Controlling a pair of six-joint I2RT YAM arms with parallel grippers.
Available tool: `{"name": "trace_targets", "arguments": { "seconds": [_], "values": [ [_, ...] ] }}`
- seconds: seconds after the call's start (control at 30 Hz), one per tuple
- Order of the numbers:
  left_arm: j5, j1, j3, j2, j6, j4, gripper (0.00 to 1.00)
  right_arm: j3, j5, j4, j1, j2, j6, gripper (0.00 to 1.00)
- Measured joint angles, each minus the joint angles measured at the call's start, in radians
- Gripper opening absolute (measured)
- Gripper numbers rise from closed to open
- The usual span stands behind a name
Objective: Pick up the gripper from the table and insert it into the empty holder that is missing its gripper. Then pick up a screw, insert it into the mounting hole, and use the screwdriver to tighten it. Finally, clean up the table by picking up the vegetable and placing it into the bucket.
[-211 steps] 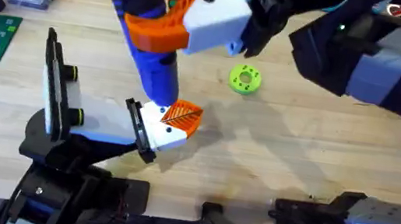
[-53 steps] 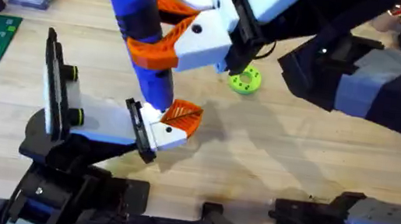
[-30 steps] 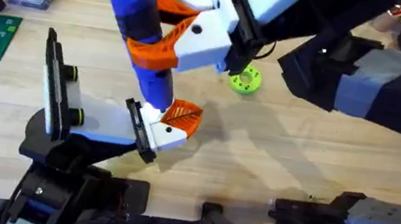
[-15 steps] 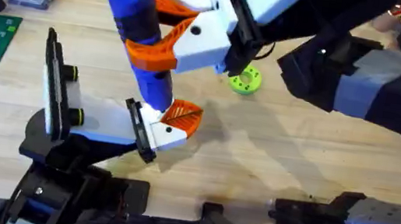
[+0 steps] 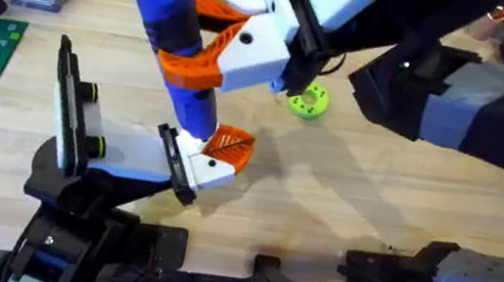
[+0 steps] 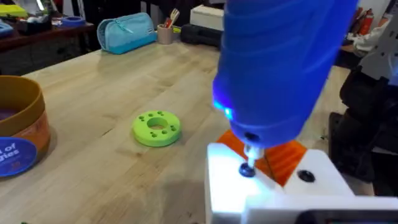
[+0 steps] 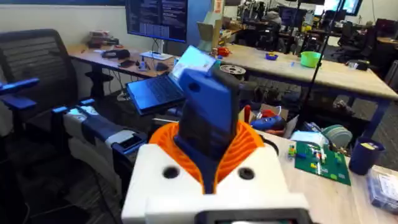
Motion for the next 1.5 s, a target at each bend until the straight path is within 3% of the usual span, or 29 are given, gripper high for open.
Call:
{"name": "trace_targets", "arguments": {
  "seconds": [1.5],
  "values": [
    [0.000,0.000,0.000,0.000,0.000,0.000,0.022,-0.009,0.000,0.000,0.000,0.000,-0.023,0.047]
  ]
}}
